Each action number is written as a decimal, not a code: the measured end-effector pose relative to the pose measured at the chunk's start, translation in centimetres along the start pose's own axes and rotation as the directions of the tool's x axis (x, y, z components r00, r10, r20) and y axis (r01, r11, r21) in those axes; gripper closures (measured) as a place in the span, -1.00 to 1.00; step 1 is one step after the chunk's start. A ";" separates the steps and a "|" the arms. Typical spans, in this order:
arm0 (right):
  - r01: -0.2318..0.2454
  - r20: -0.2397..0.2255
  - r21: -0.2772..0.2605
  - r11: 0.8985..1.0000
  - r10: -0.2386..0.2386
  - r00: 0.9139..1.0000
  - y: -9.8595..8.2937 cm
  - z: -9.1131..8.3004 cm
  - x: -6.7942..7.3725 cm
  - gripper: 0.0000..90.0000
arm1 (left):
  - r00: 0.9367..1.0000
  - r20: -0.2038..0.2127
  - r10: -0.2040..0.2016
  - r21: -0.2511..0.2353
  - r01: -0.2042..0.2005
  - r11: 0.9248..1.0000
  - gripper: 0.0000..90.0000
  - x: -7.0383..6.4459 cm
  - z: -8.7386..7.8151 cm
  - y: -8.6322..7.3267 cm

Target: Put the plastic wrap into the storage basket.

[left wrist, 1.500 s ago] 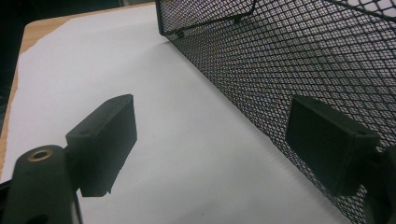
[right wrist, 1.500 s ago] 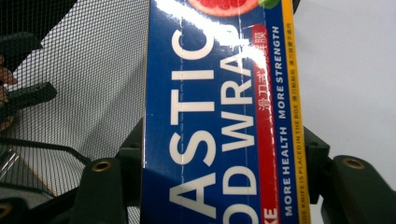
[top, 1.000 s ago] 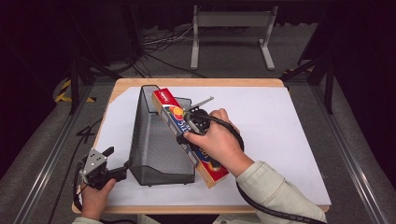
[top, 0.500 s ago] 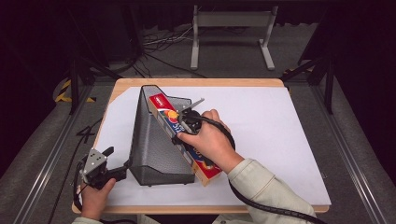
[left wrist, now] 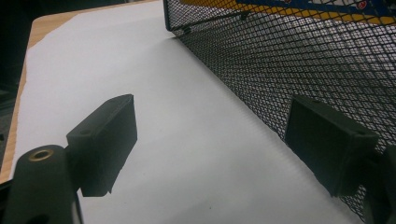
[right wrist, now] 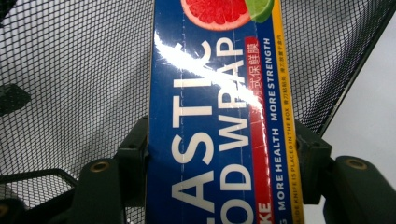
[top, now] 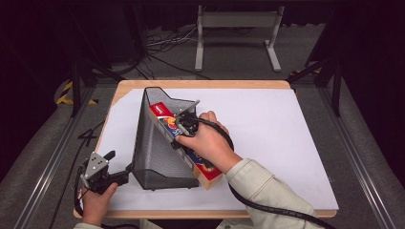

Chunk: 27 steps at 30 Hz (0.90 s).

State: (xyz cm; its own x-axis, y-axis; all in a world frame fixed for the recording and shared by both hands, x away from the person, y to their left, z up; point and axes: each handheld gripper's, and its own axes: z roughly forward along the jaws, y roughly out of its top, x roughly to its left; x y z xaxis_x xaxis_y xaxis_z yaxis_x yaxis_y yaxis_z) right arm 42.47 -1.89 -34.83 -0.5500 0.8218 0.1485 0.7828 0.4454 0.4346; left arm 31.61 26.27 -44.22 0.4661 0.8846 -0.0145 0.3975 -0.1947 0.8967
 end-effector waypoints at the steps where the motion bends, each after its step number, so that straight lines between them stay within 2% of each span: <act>1: -0.004 0.002 0.009 1.000 0.004 1.000 0.2 0.1 0.0 -0.14 | 1.000 -0.001 0.000 0.001 0.000 1.000 -0.60 0.0 0.0 0.0; 13: -0.062 0.054 0.041 0.997 0.060 0.997 1.1 0.6 0.5 -0.15 | 1.000 -0.006 0.002 0.013 -0.002 1.000 -0.60 0.0 0.4 0.1; 20: -0.073 0.057 0.045 0.996 0.070 0.996 1.5 0.8 0.7 -0.16 | 1.000 -0.005 0.001 0.011 -0.001 1.000 -0.60 0.0 0.5 0.1; 22: -0.073 0.048 0.010 0.997 0.072 0.996 1.5 0.5 0.8 -0.26 | 1.000 -0.010 -0.002 0.018 0.002 1.000 -0.60 0.0 0.6 0.1; 24: -0.070 0.010 -0.075 0.995 0.071 0.997 1.7 -0.4 1.0 -0.37 | 1.000 -0.010 -0.003 0.020 0.003 1.000 -0.60 0.0 0.6 0.1; 25: -0.056 0.010 -0.100 0.993 0.057 0.998 1.7 -1.1 1.0 -0.39 | 1.000 -0.010 -0.002 0.021 0.003 1.000 -0.60 0.0 0.6 0.1; 27: -0.053 0.002 -0.109 0.993 0.054 0.999 1.7 -1.5 1.0 -0.39 | 1.000 -0.011 -0.001 0.023 0.002 1.000 -0.60 0.0 0.7 0.2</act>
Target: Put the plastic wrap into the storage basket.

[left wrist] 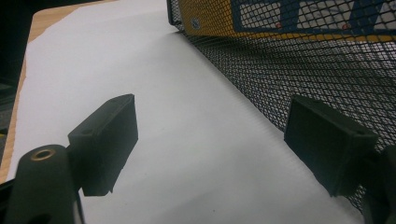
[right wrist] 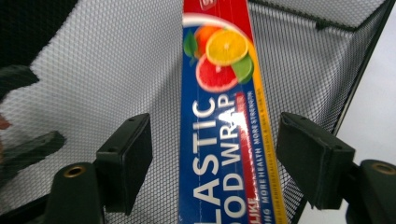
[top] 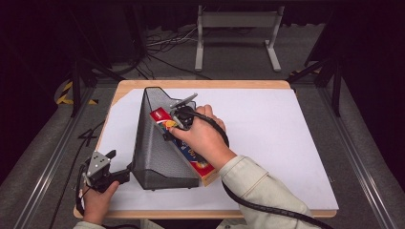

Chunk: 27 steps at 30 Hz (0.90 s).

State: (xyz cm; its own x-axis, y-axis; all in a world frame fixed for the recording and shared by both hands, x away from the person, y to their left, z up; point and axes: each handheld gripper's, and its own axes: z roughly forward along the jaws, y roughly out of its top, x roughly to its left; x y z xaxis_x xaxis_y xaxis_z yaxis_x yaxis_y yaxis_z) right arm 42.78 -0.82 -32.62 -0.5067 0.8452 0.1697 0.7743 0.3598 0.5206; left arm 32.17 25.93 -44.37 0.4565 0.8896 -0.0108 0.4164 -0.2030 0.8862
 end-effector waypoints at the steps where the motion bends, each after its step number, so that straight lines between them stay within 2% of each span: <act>1: 0.005 -0.011 -0.009 1.000 -0.005 1.000 0.0 -0.3 0.0 -0.41 | 1.000 -0.001 -0.001 -0.002 0.001 1.000 -0.60 0.0 0.0 0.0; 5: 0.031 -0.044 -0.060 0.998 -0.034 0.998 -0.1 -1.6 -0.2 -0.46 | 1.000 -0.003 0.000 0.001 0.000 1.000 -0.60 -0.1 0.0 0.1; 8: 0.035 -0.054 -0.074 0.997 -0.039 0.998 -0.3 -2.0 -0.3 -0.46 | 1.000 -0.004 0.000 -0.004 0.000 1.000 -0.60 0.0 0.0 0.0; 10: 0.054 -0.065 -0.104 0.993 -0.061 0.996 -0.4 -2.3 -0.6 -0.48 | 1.000 -0.005 -0.002 -0.007 0.002 1.000 -0.60 0.0 -0.1 0.0; 14: 0.063 -0.092 -0.167 0.984 -0.079 0.993 -0.7 -3.1 -1.1 -0.48 | 1.000 -0.008 -0.002 -0.011 0.002 1.000 -0.59 0.1 -0.1 0.0; 17: 0.087 -0.102 -0.233 0.969 -0.113 0.988 -1.0 -3.8 -1.6 -0.48 | 1.000 -0.007 -0.004 -0.015 0.004 1.000 -0.59 0.1 -0.2 0.0; 21: 0.128 -0.114 -0.335 0.933 -0.175 0.978 -1.6 -4.8 -2.2 -0.51 | 1.000 -0.006 -0.010 -0.021 0.009 1.000 -0.60 0.1 -0.1 0.1; 22: 0.130 -0.115 -0.350 0.928 -0.180 0.977 -1.8 -5.0 -2.3 -0.51 | 1.000 -0.006 -0.007 -0.021 0.007 1.000 -0.60 0.1 -0.1 0.2; 23: 0.130 -0.115 -0.350 0.928 -0.180 0.977 -1.8 -5.0 -2.3 -0.51 | 1.000 -0.006 -0.007 -0.021 0.007 1.000 -0.60 0.1 -0.1 0.2; 24: 0.131 -0.114 -0.367 0.921 -0.185 0.976 -1.9 -5.3 -2.5 -0.51 | 1.000 -0.005 -0.007 -0.023 0.007 1.000 -0.60 0.1 -0.1 0.2; 27: 0.137 -0.117 -0.394 0.909 -0.198 0.973 -2.3 -5.9 -3.0 -0.51 | 1.000 -0.005 -0.003 -0.022 0.003 1.000 -0.60 0.0 -0.1 0.2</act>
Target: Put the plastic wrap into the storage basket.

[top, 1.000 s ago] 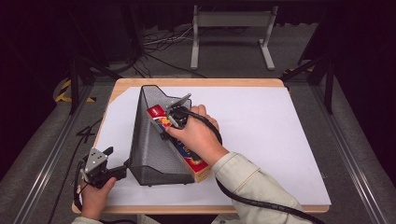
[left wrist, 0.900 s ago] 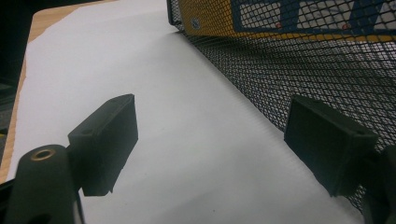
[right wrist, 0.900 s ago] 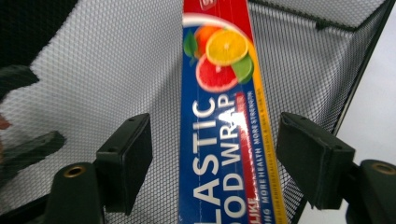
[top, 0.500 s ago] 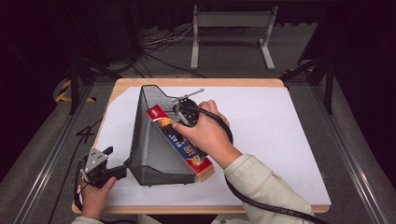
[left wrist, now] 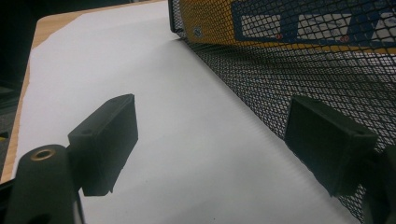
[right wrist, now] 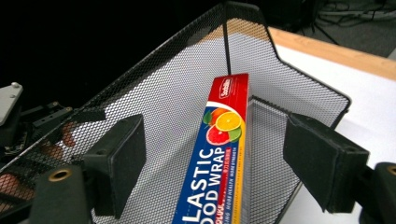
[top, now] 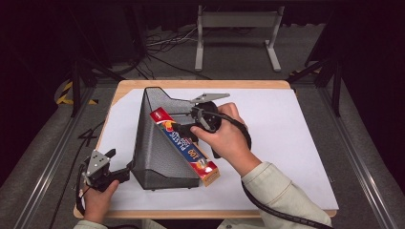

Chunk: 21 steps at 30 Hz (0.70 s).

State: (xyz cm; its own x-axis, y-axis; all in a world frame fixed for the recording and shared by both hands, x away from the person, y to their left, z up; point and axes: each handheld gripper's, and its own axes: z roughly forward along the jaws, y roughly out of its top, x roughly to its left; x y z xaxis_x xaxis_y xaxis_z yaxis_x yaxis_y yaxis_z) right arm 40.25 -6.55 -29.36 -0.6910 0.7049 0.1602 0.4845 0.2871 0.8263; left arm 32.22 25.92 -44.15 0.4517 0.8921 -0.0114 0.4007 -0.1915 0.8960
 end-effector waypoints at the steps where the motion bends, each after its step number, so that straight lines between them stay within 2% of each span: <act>1: 0.005 -0.001 -0.008 1.000 -0.005 1.000 -0.1 -0.3 -0.1 -0.52 | 1.000 0.000 -0.001 -0.001 0.001 1.000 -0.59 0.0 0.0 0.0; 6: 0.025 0.000 -0.019 1.000 -0.025 1.000 -0.6 -1.6 -1.1 -0.56 | 1.000 0.003 -0.005 -0.007 0.005 1.000 -0.59 0.0 -0.1 0.0; 12: 0.008 0.027 -0.029 1.000 -0.007 1.000 -1.4 -3.7 -3.1 -0.58 | 1.000 0.001 -0.004 -0.006 0.004 1.000 -0.60 0.0 -0.2 -0.1; 16: -0.008 0.027 -0.047 0.999 0.010 1.000 -2.0 -4.8 -4.1 -0.60 | 1.000 0.000 -0.004 -0.007 0.004 1.000 -0.60 0.1 -0.2 -0.1; 21: -0.005 0.043 -0.062 0.998 0.008 0.999 -2.7 -6.4 -5.7 -0.62 | 1.000 -0.001 -0.006 -0.007 0.006 1.000 -0.60 0.0 -0.2 0.0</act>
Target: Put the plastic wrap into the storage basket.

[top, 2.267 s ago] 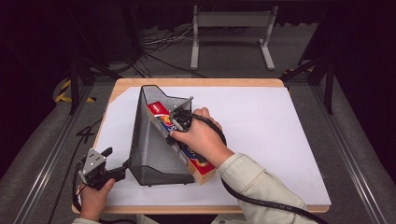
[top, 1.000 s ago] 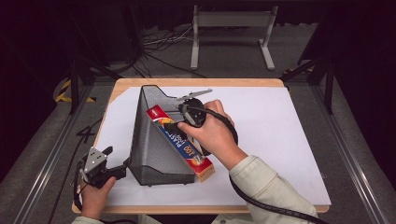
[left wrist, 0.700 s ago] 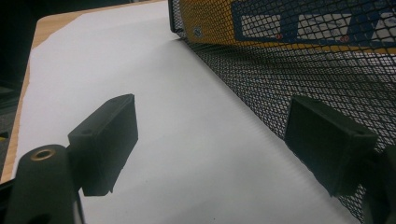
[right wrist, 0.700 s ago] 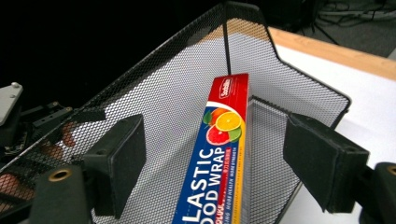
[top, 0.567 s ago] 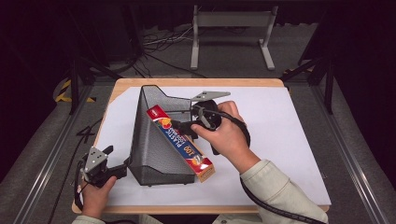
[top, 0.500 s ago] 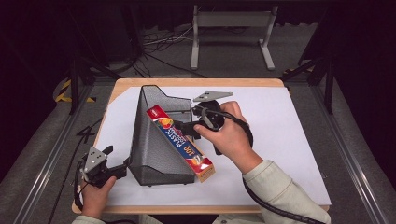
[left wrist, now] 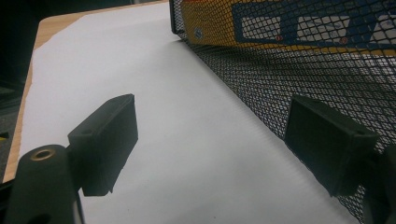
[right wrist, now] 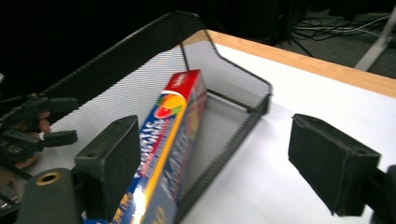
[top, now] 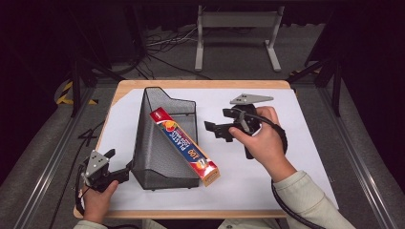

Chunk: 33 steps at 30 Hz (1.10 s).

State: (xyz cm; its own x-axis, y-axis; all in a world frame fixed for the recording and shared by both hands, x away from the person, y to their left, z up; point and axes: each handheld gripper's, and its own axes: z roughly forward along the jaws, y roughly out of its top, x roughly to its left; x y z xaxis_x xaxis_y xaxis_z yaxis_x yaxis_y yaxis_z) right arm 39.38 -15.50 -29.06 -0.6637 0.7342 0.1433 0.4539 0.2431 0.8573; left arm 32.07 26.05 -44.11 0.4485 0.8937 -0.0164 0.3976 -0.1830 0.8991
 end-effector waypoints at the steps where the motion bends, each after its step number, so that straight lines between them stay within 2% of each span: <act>1: 0.002 0.007 -0.004 1.000 -0.002 1.000 -0.1 -0.4 -0.4 -0.63 | 1.000 0.000 0.000 0.000 0.000 1.000 -0.60 0.0 0.0 0.0; 4: 0.015 0.033 -0.014 1.000 -0.015 0.999 -0.6 -2.0 -2.0 -0.65 | 1.000 -0.002 -0.003 0.001 0.003 1.000 -0.60 0.0 0.0 0.0; 6: 0.021 0.041 -0.013 1.000 -0.021 0.999 -0.7 -2.3 -2.3 -0.65 | 1.000 -0.001 -0.004 0.000 0.004 1.000 -0.60 0.0 0.0 0.0; 7: 0.033 0.064 0.002 0.999 -0.033 0.997 -1.2 -3.1 -3.1 -0.65 | 1.000 -0.001 -0.003 0.001 0.003 1.000 -0.60 0.0 0.0 0.0; 10: 0.042 0.091 0.007 0.999 -0.043 0.995 -1.6 -4.0 -4.0 -0.65 | 1.000 0.000 0.001 0.001 -0.001 1.000 -0.60 0.0 0.0 0.0; 11: 0.039 0.109 0.004 0.999 -0.040 0.993 -2.1 -5.0 -4.9 -0.65 | 1.000 -0.001 0.001 0.003 -0.001 1.000 -0.60 0.0 0.0 0.0; 13: 0.038 0.112 0.001 0.999 -0.038 0.993 -2.2 -5.3 -5.3 -0.67 | 1.000 -0.001 -0.001 0.002 0.001 1.000 -0.60 0.0 0.0 0.0; 16: 0.017 0.131 -0.004 1.000 -0.016 0.991 -2.9 -6.4 -6.9 -0.67 | 1.000 -0.004 -0.002 0.003 0.002 1.000 -0.60 0.0 0.0 0.0; 20: 0.017 0.147 -0.003 1.000 -0.017 0.989 -3.5 -7.1 -8.2 -0.68 | 1.000 -0.009 -0.005 0.002 0.005 1.000 -0.60 0.0 -0.1 0.0; 26: -0.004 0.137 -0.035 0.999 0.008 0.991 -4.9 -7.7 -9.7 -0.68 | 1.000 -0.009 -0.009 -0.003 0.009 1.000 -0.60 0.0 -0.1 -0.1; 33: 0.030 0.140 -0.044 0.999 -0.024 0.990 -8.2 -7.7 -11.1 -0.70 | 1.000 -0.002 -0.006 -0.009 0.006 1.000 -0.60 0.1 -0.2 -0.1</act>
State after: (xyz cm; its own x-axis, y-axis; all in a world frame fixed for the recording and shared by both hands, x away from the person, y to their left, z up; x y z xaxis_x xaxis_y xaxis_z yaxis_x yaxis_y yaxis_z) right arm 38.50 -30.54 -33.88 -0.5845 0.8098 0.0520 0.4070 0.2371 0.8821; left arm 31.89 26.22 -44.06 0.4442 0.8957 -0.0214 0.3933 -0.1736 0.9029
